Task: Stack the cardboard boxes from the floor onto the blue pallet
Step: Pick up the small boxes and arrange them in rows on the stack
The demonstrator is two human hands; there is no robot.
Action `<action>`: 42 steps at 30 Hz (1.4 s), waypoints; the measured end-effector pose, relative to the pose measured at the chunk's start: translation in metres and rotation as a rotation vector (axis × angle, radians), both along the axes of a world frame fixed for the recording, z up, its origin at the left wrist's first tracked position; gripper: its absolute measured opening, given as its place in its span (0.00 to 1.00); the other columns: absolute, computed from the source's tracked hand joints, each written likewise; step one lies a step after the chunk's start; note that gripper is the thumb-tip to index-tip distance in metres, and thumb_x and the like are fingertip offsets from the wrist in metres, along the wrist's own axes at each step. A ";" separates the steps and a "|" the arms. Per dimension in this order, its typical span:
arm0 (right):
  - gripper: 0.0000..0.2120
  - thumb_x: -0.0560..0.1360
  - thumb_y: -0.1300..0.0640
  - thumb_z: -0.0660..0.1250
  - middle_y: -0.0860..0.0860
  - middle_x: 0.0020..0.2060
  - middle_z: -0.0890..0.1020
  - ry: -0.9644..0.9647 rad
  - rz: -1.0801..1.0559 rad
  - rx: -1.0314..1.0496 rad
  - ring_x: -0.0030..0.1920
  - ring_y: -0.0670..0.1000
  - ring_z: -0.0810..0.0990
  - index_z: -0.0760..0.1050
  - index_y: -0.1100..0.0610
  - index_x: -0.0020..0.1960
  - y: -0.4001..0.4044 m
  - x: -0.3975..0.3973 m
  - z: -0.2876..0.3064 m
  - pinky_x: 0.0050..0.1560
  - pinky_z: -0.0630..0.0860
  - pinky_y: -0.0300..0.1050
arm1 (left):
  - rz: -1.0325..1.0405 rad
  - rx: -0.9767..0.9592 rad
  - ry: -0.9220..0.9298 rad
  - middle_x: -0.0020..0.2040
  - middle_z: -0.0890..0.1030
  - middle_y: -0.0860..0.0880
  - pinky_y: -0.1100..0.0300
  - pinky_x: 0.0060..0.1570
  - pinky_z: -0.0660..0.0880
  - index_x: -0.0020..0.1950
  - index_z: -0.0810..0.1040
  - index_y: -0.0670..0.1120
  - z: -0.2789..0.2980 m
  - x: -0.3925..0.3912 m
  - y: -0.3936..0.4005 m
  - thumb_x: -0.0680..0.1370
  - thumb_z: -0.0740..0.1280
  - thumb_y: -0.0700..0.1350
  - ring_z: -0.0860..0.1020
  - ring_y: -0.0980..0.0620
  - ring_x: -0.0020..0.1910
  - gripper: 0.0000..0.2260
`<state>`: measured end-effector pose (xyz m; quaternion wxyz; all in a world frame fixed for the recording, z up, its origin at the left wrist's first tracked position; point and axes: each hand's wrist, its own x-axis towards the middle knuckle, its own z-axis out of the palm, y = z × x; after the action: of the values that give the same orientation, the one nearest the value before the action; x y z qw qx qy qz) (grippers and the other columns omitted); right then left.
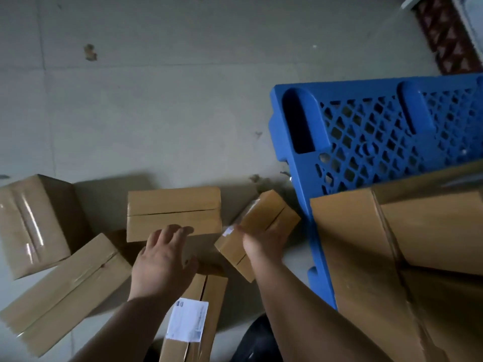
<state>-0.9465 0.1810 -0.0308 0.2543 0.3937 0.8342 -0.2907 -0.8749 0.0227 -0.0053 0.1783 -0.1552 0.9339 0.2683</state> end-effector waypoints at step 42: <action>0.53 0.57 0.37 0.73 0.56 0.67 0.62 0.517 -0.546 0.028 0.65 0.61 0.65 0.47 0.44 0.73 0.277 -0.190 0.369 0.60 0.69 0.63 | -0.415 -0.034 0.239 0.63 0.72 0.50 0.51 0.50 0.74 0.67 0.65 0.53 0.273 -0.200 0.204 0.72 0.66 0.50 0.72 0.48 0.58 0.24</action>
<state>-1.1362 0.4584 0.3386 -0.0568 0.5185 0.7391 -0.4262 -1.0752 0.2262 0.2675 0.1150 0.0702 0.9646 0.2266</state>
